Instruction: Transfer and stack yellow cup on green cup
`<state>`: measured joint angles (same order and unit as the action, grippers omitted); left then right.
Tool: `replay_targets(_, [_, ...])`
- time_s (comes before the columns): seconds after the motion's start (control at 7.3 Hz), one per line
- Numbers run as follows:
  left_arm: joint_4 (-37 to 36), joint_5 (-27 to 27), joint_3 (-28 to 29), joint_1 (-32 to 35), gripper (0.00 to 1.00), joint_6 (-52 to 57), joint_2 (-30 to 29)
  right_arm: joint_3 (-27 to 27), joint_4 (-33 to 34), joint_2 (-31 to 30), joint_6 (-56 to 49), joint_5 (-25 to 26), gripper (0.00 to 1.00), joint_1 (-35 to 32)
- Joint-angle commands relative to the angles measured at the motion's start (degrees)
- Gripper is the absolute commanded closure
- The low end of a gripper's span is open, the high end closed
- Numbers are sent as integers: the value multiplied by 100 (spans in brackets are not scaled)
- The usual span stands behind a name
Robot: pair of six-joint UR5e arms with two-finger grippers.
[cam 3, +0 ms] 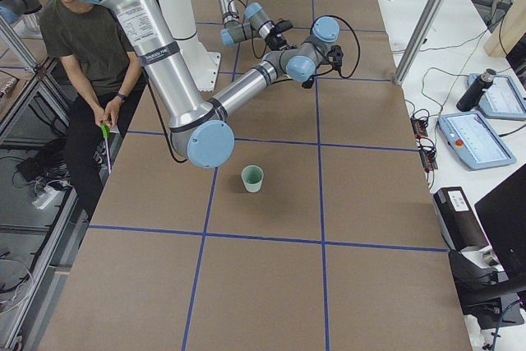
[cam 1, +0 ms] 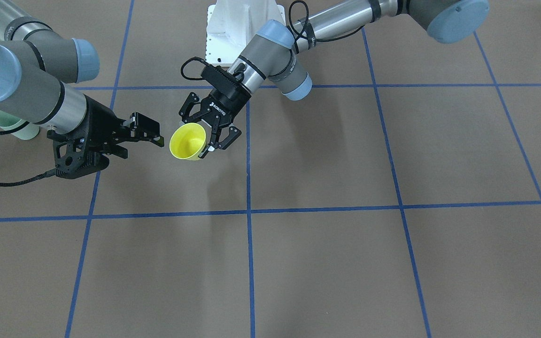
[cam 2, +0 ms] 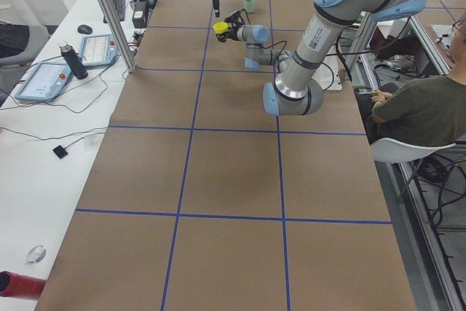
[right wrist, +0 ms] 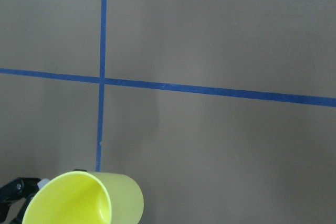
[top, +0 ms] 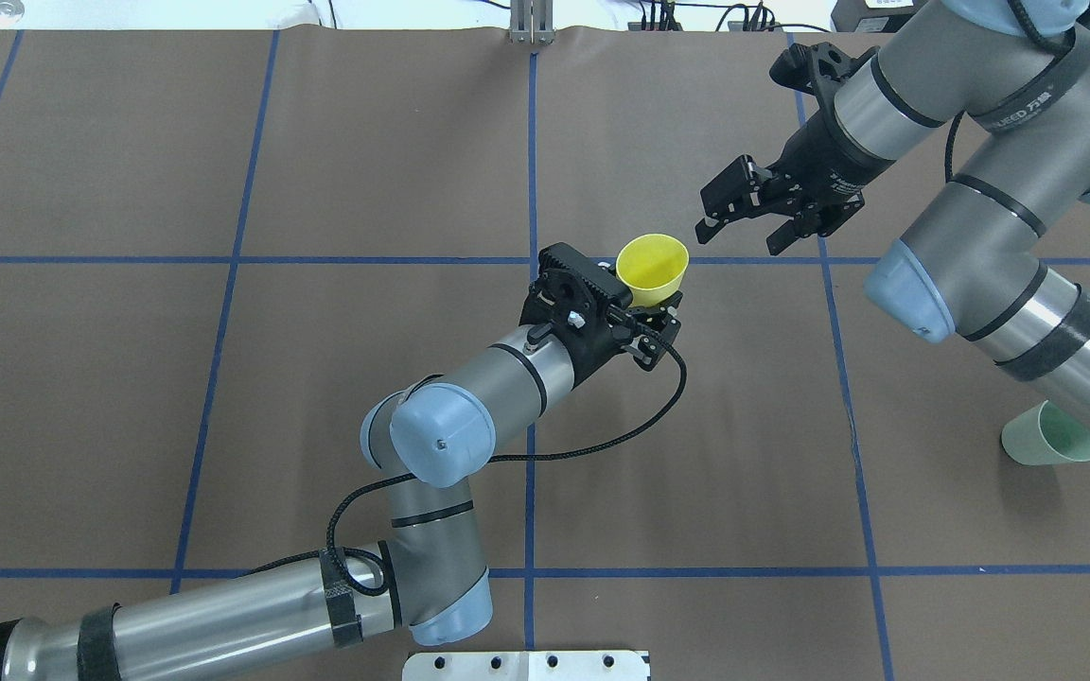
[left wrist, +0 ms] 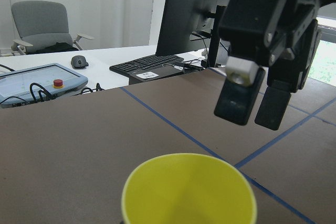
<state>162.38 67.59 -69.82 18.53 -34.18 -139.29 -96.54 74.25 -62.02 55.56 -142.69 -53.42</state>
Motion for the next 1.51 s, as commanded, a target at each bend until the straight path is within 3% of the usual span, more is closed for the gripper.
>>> replay_targets(0.0, [4, -18, -14, -34, 38, -1, -10, 12, -7, 40, 87, -4, 1, 111])
replay_targets(0.41, [4, -18, -31, -25, 38, -1, -54, 21, 2, 67, 139, -4, 2, 270])
replay_targets(0.68, [4, -18, -49, -25, 38, -1, -54, 21, 2, 76, 262, -4, 8, 314])
replay_targets(0.82, [4, -18, -66, -25, 38, -10, -54, 21, 2, 76, 271, -4, 17, 314])
replay_targets(1.1, [4, -18, -66, -34, 38, -10, -54, 4, -7, 76, 324, -4, 47, 314])
replay_targets(1.37, [4, -18, -66, -51, 38, -10, -46, 4, -24, 76, 324, -4, 50, 314])
